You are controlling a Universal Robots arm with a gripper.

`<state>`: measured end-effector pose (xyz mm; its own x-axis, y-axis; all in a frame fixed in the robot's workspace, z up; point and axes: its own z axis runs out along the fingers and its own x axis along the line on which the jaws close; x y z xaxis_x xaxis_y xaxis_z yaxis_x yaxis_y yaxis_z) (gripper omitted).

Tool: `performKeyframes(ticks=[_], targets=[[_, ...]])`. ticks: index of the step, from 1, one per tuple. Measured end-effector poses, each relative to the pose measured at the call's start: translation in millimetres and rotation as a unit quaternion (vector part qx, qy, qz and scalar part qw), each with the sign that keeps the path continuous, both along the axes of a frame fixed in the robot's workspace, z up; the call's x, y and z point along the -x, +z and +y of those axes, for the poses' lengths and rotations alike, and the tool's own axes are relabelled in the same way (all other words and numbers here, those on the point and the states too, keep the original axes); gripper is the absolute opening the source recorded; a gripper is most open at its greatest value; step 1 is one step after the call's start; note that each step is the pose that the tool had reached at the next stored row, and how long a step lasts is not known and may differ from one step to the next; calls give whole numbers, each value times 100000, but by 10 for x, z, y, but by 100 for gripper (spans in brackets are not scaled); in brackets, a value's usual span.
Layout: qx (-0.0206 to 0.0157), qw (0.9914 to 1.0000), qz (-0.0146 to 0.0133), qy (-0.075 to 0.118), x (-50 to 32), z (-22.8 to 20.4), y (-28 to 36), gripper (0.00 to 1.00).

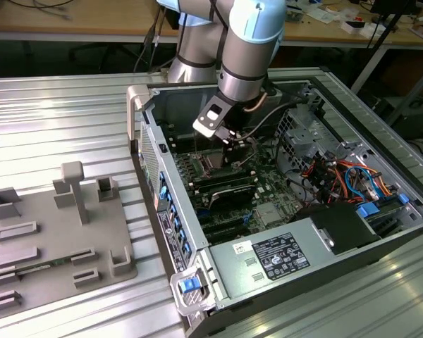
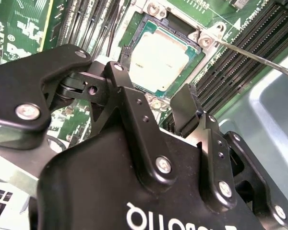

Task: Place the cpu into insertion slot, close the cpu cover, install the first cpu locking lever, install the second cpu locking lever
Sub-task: 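Place the cpu into insertion slot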

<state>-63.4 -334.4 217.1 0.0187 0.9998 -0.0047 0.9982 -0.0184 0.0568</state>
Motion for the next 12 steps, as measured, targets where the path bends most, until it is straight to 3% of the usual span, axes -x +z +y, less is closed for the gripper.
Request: performKeyframes(ticks=[3, 6, 10, 12], targets=[[6, 100000, 2, 5, 0, 0, 55, 61], [4, 100000, -2, 4, 0, 0, 57, 60], [4, 100000, -1, 4, 0, 0, 59, 35], [3, 100000, -3, 5, 0, 0, 60, 29]])
